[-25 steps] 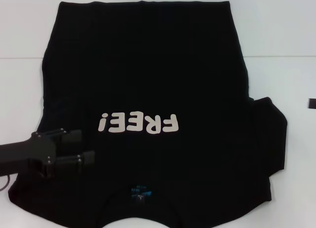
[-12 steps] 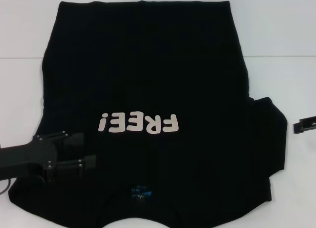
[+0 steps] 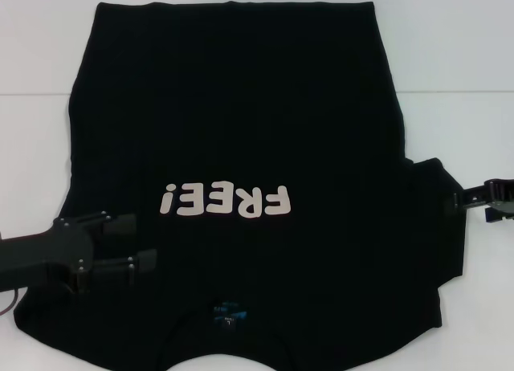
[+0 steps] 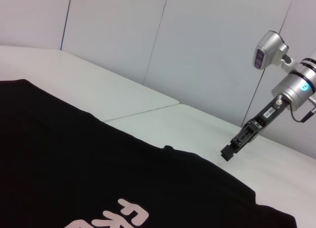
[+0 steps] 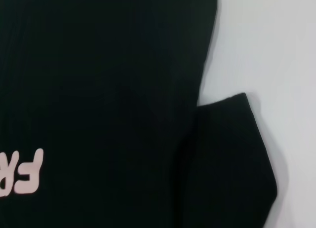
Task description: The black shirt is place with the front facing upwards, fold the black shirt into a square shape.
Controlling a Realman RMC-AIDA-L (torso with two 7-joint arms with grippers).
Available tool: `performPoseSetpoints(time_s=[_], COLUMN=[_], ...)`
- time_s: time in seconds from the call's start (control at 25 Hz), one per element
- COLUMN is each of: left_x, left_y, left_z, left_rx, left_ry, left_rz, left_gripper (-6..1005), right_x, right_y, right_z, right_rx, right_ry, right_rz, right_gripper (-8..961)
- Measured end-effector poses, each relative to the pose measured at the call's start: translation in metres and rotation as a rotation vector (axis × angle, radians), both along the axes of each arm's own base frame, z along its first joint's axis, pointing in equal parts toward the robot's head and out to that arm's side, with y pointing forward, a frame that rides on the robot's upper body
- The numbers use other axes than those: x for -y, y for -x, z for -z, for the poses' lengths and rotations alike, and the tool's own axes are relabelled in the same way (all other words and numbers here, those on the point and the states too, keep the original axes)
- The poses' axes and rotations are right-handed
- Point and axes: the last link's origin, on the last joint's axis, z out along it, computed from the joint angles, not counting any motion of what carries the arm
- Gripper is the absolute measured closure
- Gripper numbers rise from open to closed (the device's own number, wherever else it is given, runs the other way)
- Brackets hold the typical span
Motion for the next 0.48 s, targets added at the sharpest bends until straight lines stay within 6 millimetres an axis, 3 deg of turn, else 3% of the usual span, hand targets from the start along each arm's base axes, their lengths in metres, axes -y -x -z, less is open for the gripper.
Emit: performPoseSetpoints(time_s=[0.48], left_x=[0.0], left_y=[0.0], left_z=[0.001], left_rx=[0.003], left_ry=[-0.001], left_rz=[-0.001], left_gripper=[184], right_x=[-0.007], right_y=[-0.003], right_z=[0.019], right_rx=[0.026], right_ry=[-0.002], right_rz=[0.002], right_gripper=[80])
